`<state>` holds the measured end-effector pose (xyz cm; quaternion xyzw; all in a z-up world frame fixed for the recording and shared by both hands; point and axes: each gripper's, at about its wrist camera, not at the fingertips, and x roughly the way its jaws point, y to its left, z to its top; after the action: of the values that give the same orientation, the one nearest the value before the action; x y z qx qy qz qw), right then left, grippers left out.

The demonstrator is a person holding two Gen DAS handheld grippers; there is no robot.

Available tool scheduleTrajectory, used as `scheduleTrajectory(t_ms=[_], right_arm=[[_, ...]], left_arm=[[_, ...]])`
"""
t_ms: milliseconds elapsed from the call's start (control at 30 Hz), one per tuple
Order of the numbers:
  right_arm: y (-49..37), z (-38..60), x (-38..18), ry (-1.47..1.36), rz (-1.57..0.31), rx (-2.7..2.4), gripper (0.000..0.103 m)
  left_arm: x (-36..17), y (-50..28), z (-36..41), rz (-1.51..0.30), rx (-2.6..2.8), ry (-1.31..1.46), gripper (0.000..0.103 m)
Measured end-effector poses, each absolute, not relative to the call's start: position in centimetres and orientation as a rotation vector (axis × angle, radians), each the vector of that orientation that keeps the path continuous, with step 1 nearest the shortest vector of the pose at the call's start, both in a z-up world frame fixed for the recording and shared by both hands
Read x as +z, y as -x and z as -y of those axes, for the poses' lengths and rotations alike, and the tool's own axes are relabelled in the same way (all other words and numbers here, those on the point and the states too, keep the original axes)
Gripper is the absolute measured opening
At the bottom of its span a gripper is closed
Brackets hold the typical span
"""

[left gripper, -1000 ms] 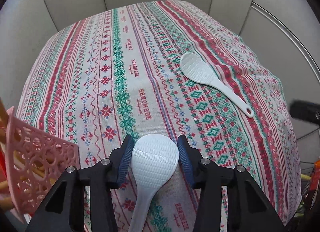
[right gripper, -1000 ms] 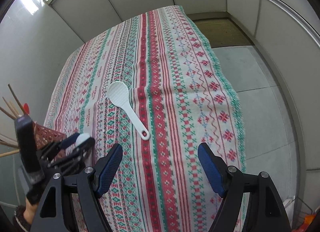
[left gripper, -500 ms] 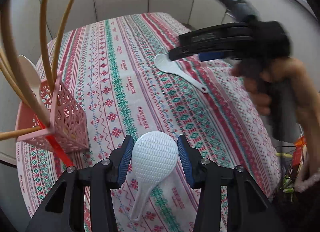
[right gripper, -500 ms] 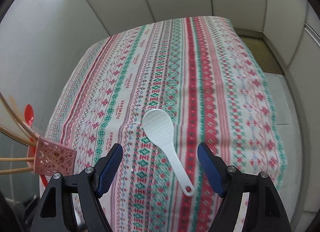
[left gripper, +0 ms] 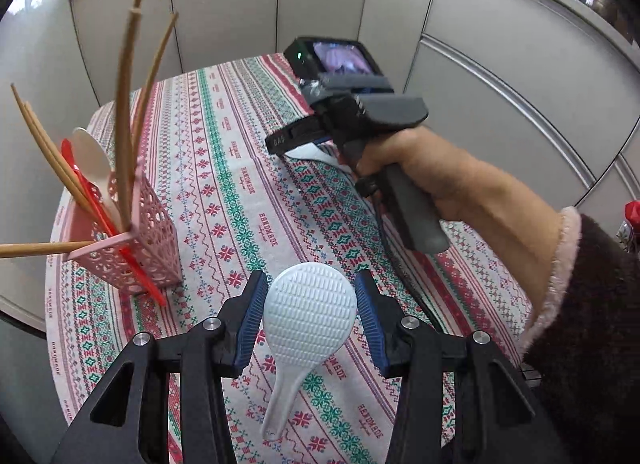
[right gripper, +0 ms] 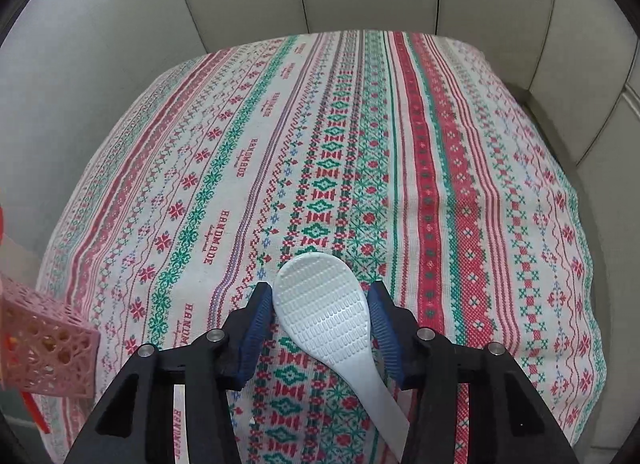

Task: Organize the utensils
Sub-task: 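Lift and carry the rice paddle and white spoon upright to the pink basket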

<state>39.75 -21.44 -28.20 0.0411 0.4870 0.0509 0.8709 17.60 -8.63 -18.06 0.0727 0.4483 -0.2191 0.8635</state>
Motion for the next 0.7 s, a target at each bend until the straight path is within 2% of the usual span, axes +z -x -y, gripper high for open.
scheduleTrajectory(t_ms=[200,433,567,700], right_arm=[[-38.1,22.3,-26.7,-0.169,-0.982,0.109,0.050],[-34.1,23.0,-20.3,-0.263,-0.852,0.146,0.050],[-31.3,22.6,-16.7,-0.289,-0.773,0.178,0.050],[-28.8,22.4,-14.3,-0.321,-0.711,0.202,0.050]], left_arm=[[-13.9,-16.3,5.2,-0.852,-0.456,-0.045,0.048],[-7.3,-17.0,-1.6,-0.637,-0.378,0.177,0.048],[-5.5,-18.9,-4.0,-0.558,-0.335,0.258,0.048],[-6.0,-20.8,-4.5,-0.453,-0.261,0.268,0.048]])
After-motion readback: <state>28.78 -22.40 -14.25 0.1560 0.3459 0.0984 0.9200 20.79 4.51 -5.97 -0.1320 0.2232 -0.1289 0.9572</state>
